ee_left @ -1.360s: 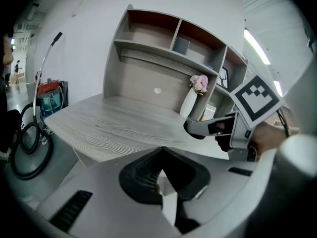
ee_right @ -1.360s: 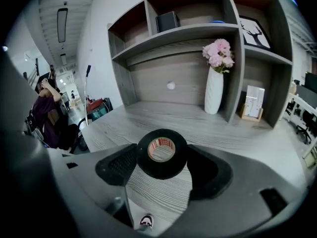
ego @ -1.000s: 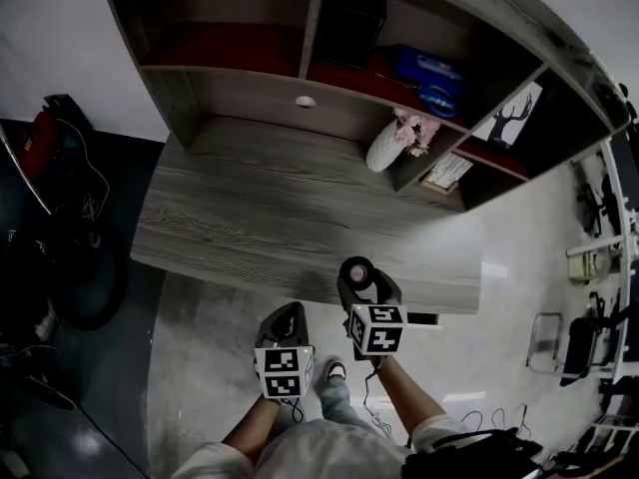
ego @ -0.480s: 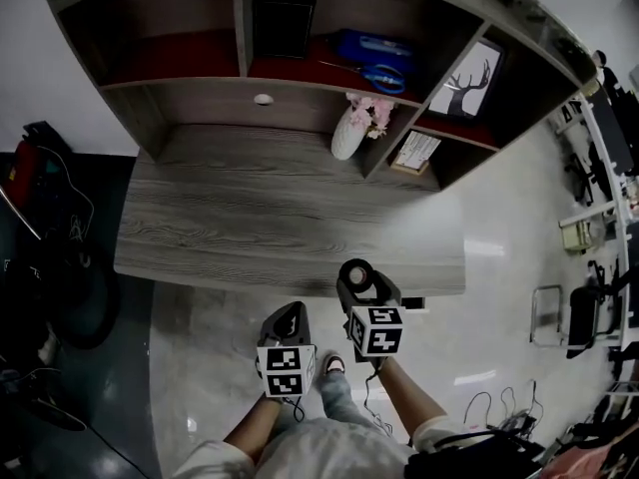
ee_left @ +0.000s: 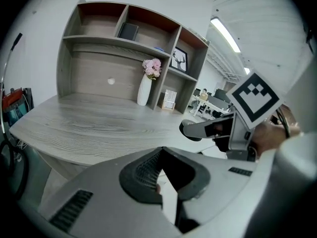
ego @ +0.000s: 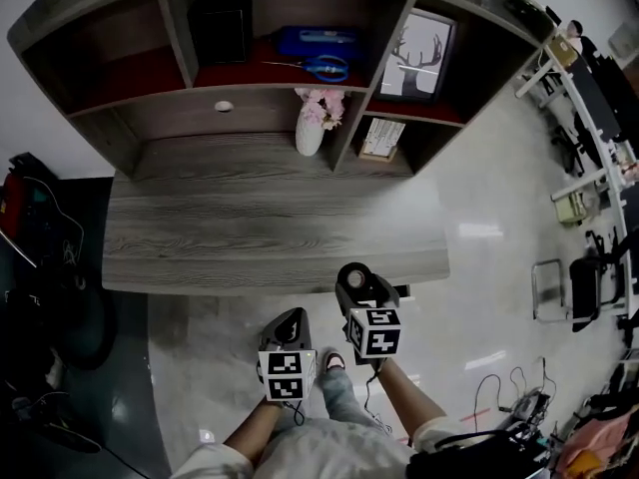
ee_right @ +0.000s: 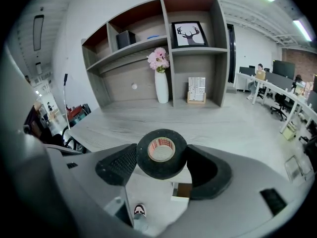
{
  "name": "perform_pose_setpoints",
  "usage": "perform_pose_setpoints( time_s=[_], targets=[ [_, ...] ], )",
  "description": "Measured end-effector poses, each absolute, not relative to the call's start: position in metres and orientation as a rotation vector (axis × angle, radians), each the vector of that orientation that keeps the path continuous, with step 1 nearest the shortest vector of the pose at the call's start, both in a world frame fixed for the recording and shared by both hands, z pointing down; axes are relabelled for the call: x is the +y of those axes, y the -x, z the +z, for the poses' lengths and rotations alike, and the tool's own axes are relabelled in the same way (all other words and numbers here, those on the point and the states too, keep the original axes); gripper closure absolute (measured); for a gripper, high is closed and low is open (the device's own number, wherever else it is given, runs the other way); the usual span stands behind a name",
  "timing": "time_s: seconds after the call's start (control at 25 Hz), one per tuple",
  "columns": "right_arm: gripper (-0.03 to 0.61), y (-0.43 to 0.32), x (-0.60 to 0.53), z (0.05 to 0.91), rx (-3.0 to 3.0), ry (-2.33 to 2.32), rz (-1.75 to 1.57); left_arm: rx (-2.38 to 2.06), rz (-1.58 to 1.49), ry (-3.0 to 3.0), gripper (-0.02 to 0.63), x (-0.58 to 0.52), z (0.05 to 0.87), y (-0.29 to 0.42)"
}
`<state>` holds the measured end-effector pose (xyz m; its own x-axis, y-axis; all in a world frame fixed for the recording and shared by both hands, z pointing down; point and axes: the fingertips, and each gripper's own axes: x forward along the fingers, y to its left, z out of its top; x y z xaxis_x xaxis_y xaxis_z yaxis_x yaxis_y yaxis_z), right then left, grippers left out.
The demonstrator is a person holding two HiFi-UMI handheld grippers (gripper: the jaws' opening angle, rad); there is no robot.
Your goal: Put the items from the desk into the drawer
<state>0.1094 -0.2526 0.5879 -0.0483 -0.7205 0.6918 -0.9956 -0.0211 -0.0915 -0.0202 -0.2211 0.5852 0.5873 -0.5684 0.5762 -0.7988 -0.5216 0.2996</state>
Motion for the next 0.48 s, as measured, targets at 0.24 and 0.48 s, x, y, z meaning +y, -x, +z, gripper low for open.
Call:
perform_pose_setpoints(
  time_s=[0.24,0.48],
  targets=[
    [0.273,-0.138,-0.231,0.589,-1.780,-1.838,0.848,-1.014,0.603,-2.322,0.606,-0.205,0.584,-0.010],
    [0.273,-0.163,-0.206,0.595,-1.745,-1.885,0.898,-0.950,0.646,-2.351,0.606,-0.184,0.586,-0.037]
  ],
)
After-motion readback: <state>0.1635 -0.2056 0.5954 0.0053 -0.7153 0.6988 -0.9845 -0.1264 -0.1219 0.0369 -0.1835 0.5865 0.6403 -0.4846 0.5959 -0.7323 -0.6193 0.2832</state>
